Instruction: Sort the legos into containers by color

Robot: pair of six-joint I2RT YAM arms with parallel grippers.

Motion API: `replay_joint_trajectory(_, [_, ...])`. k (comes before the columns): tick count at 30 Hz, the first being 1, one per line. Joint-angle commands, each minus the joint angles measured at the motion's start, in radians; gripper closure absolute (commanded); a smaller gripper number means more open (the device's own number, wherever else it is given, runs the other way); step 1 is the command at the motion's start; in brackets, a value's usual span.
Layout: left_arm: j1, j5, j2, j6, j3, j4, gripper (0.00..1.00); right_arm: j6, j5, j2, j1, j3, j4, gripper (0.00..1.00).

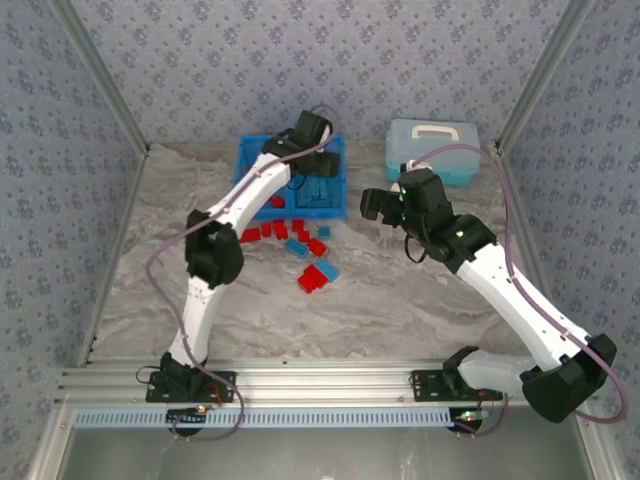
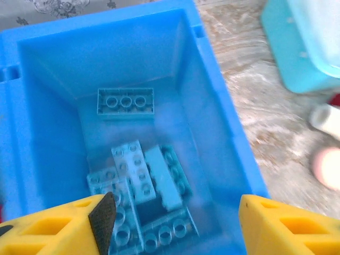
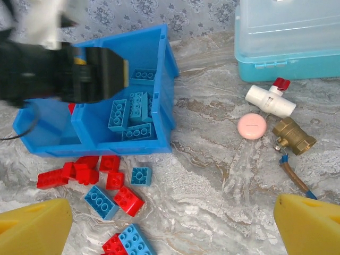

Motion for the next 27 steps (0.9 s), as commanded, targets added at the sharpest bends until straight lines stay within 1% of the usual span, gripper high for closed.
replay_joint_trajectory(1, [-0.012,0.145,-0.298,0.074,-0.221,0.073,0.36,0.008,0.017,0.014,-0.009,0.000,0.001,0.00])
replay_joint_trajectory(3, [-0.018,0.216,-0.445,0.138,-0.413,0.120,0.35,0.007,0.007,0.028,-0.013,-0.002,0.012,0.00])
replay_joint_trajectory(5, [-0.035,0.285,-0.574,0.235,-0.572,0.114,0.35,0.005,-0.011,0.049,-0.018,0.004,0.027,0.00])
replay_joint_trajectory(9, [-0.100,0.283,-0.754,0.383,-0.807,0.051,0.28,-0.010,-0.041,0.101,-0.025,0.031,0.031,0.00])
replay_joint_trajectory(10, [-0.112,0.277,-0.776,0.400,-0.849,0.050,0.27,-0.012,-0.046,0.113,-0.028,0.036,0.028,0.00])
replay_joint_trajectory(12, [-0.135,0.308,-0.811,0.457,-0.936,0.015,0.23,-0.015,-0.055,0.131,-0.032,0.045,0.025,0.00])
replay_joint_trajectory(14, [-0.165,0.274,-0.826,0.472,-1.016,0.038,0.21,-0.014,-0.064,0.140,-0.036,0.046,0.027,0.00])
replay_joint_trajectory(17, [-0.179,0.265,-0.809,0.440,-1.102,0.102,0.19,-0.012,-0.064,0.140,-0.036,0.042,0.020,0.00])
replay_joint_trajectory(19, [-0.180,0.267,-0.778,0.416,-1.133,0.133,0.13,-0.011,-0.059,0.135,-0.037,0.039,0.014,0.00])
replay_joint_trajectory(22, [-0.185,0.265,-0.705,0.398,-1.147,0.161,0.02,-0.010,-0.057,0.132,-0.040,0.032,0.012,0.00])
replay_joint_trajectory(27, [-0.187,0.241,-0.571,0.382,-1.111,0.154,0.01,-0.009,-0.053,0.125,-0.041,0.029,-0.002,0.00])
